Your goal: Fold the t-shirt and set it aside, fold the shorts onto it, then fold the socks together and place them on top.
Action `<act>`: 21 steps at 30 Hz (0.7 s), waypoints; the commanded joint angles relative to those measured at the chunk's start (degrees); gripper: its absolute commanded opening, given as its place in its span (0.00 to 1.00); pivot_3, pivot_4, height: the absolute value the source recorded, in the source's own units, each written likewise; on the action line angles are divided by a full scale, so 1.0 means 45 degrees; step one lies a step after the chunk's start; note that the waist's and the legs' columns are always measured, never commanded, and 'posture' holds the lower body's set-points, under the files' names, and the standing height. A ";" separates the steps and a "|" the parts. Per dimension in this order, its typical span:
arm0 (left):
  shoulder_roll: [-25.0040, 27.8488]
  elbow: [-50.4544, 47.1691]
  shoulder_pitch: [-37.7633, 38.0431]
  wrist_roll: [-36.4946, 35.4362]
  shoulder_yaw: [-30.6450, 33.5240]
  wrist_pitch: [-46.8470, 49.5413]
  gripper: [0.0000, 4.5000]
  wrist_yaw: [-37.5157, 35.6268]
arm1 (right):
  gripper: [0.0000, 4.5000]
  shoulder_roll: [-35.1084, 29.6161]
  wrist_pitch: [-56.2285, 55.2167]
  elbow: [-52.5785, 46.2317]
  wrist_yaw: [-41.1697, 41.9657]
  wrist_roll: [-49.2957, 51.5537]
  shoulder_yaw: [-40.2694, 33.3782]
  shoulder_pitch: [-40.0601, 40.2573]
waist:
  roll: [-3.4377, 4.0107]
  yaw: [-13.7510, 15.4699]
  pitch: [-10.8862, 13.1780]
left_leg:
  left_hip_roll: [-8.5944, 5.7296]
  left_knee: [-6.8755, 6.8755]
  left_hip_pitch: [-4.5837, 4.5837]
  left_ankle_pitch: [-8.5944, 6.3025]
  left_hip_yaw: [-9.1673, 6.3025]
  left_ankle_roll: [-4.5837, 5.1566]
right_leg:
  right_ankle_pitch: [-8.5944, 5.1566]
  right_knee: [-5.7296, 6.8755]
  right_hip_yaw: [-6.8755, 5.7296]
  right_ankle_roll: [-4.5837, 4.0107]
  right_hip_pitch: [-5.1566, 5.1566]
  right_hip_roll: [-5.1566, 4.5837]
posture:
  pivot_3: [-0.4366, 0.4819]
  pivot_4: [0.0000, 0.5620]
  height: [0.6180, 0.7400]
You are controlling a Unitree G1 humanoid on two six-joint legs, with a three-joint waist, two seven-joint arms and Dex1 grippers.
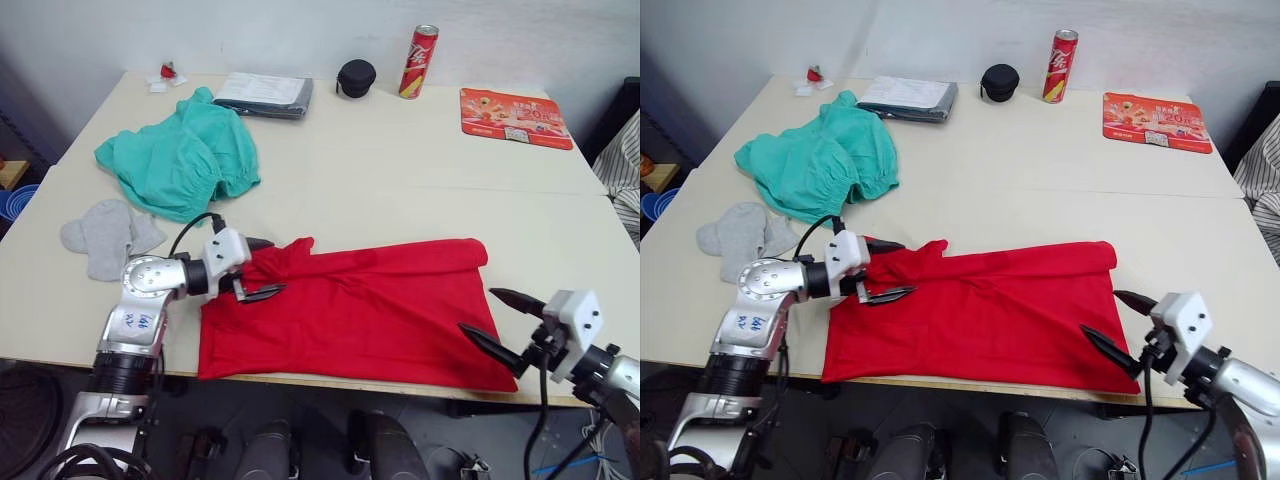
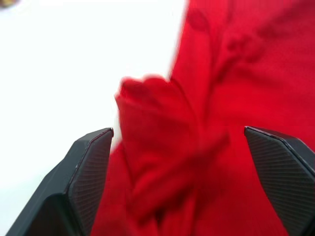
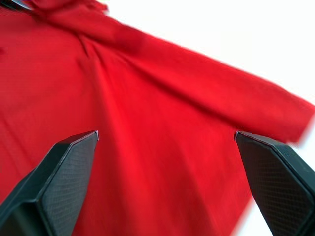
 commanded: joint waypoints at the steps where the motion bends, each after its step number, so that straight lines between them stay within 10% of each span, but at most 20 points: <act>1: 0.0022 -0.0394 -0.0180 0.0804 -0.0420 0.0606 0.99 0.1254 | 1.00 -0.0036 0.0143 -0.0586 -0.0097 0.0268 0.0277 -0.0484 | 0.0003 0.0026 -0.0002 | 0.0000 -0.0002 0.0000 0.0000 0.0002 0.0000 | 0.0000 -0.0003 -0.0002 0.0000 0.0000 0.0002 | 0.48 0.27 1.00; 8: 0.0421 -0.0811 -0.0307 0.0677 -0.1017 0.1420 0.87 0.1029 | 1.00 -0.0111 0.0412 -0.0588 -0.0223 0.0352 0.0512 -0.1144 | 0.0003 0.0107 -0.0002 | 0.0001 -0.0002 -0.0004 0.0000 0.0008 -0.0001 | -0.0001 -0.0007 -0.0005 -0.0002 -0.0004 0.0010 | 0.48 0.27 1.00; 18: 0.1356 -0.0365 -0.0587 -0.0649 -0.0491 0.1027 0.16 -0.0306 | 1.00 -0.0055 0.0385 -0.0741 -0.0313 0.0358 0.0361 -0.0485 | 0.0003 0.0124 -0.0002 | 0.0000 -0.0001 -0.0007 0.0000 0.0009 -0.0001 | -0.0001 -0.0015 -0.0004 -0.0002 -0.0003 0.0007 | 0.48 0.27 1.00; 21: 0.1605 0.0258 -0.0749 -0.1112 -0.0425 0.0723 0.11 -0.1035 | 1.00 -0.0120 0.0359 -0.0611 -0.0278 0.0342 0.0304 -0.0449 | 0.0004 0.0129 -0.0002 | 0.0000 -0.0001 -0.0003 -0.0001 0.0014 -0.0002 | -0.0001 -0.0010 -0.0003 -0.0002 -0.0003 0.0007 | 0.48 0.27 1.00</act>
